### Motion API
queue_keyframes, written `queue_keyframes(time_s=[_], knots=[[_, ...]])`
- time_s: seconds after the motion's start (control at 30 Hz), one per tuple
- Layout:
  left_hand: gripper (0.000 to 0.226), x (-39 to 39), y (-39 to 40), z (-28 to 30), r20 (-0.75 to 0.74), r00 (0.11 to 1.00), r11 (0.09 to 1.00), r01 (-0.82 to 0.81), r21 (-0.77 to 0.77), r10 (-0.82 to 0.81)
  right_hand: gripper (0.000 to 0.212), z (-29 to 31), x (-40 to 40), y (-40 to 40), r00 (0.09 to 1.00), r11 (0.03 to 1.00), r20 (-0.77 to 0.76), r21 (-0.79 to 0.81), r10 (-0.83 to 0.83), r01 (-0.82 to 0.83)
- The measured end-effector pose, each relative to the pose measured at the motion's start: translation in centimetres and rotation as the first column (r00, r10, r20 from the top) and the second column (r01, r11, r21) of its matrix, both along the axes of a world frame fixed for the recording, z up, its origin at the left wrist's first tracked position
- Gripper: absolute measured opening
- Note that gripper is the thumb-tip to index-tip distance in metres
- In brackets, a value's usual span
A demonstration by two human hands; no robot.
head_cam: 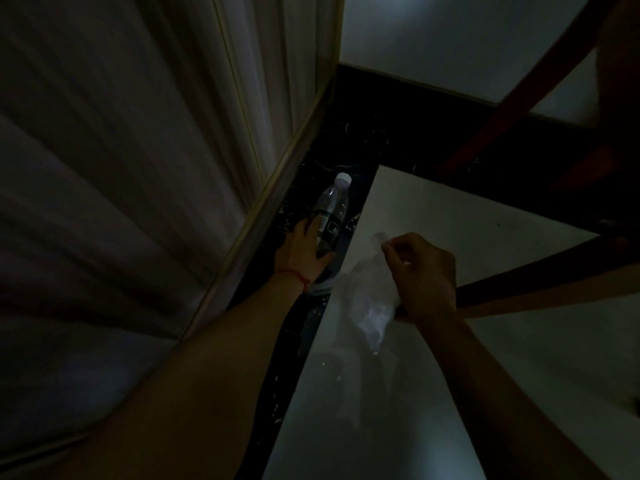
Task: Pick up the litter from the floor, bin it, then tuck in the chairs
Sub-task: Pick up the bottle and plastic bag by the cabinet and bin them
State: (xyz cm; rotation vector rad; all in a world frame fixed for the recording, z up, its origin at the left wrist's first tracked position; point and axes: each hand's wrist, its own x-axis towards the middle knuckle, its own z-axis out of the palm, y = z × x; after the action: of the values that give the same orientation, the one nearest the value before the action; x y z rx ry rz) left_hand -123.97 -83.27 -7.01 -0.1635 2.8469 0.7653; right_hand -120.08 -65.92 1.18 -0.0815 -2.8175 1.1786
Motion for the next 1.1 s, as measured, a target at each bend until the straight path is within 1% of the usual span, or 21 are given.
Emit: queue_keyframes(time_s=[0.13, 0.23, 0.37, 0.5, 0.57, 0.67, 0.77, 0.87, 0.97, 1.1], knots=[[0.077, 0.9, -0.4, -0.6, -0.002, 0.993, 0.988, -0.117, 0.103, 0.118, 0.014, -0.7, 0.3, -0.3, 0.999, 1.000, 0.028, -0.013, -0.019, 0.019], [0.076, 1.1, -0.6, -0.6, -0.032, 0.990, 0.985, -0.136, 0.109, 0.140, 0.014, -1.0, 0.5, -0.4, 0.999, 1.000, 0.039, -0.016, -0.016, 0.017], [0.073, 1.7, -0.8, -0.6, -0.109, 0.977, 0.979, -0.169, 0.116, 0.182, 0.014, -0.9, 0.4, -0.4, 0.999, 1.000, 0.039, -0.004, -0.010, 0.010], [0.073, 3.2, -0.7, 0.7, -0.174, 0.952, 0.961, -0.223, 0.165, 0.251, 0.015, 0.1, 1.4, -0.5, 0.999, 1.000, 0.048, 0.012, -0.012, 0.012], [0.073, 4.7, -0.5, 2.0, -0.194, 0.941, 0.953, -0.243, 0.181, 0.277, 0.015, 1.1, 2.5, -0.4, 0.998, 0.999, 0.067, 0.047, 0.008, -0.011], [0.072, 7.3, 0.0, 4.6, -0.162, 0.934, 0.937, -0.284, 0.204, 0.319, 0.013, 3.1, 4.4, -0.3, 0.998, 0.997, 0.059, 0.071, 0.008, -0.012], [0.072, 9.9, 0.3, 7.6, -0.127, 0.941, 0.938, -0.286, 0.195, 0.314, 0.010, 5.6, 5.9, -0.4, 0.998, 0.998, 0.064, 0.063, -0.026, 0.022], [0.072, 12.5, 0.2, 11.0, -0.124, 0.949, 0.944, -0.263, 0.198, 0.290, 0.008, 8.7, 7.6, -0.6, 0.997, 0.998, 0.052, 0.040, -0.053, 0.051], [0.071, 14.9, -0.1, 15.0, -0.114, 0.949, 0.944, -0.269, 0.189, 0.293, 0.007, 12.0, 9.9, -0.7, 0.997, 0.999, 0.051, 0.014, -0.050, 0.050], [0.069, 18.5, -0.5, 20.6, -0.097, 0.949, 0.946, -0.283, 0.155, 0.300, 0.011, 16.9, 12.9, -0.9, 0.996, 0.999, 0.081, 0.011, -0.032, 0.031]])
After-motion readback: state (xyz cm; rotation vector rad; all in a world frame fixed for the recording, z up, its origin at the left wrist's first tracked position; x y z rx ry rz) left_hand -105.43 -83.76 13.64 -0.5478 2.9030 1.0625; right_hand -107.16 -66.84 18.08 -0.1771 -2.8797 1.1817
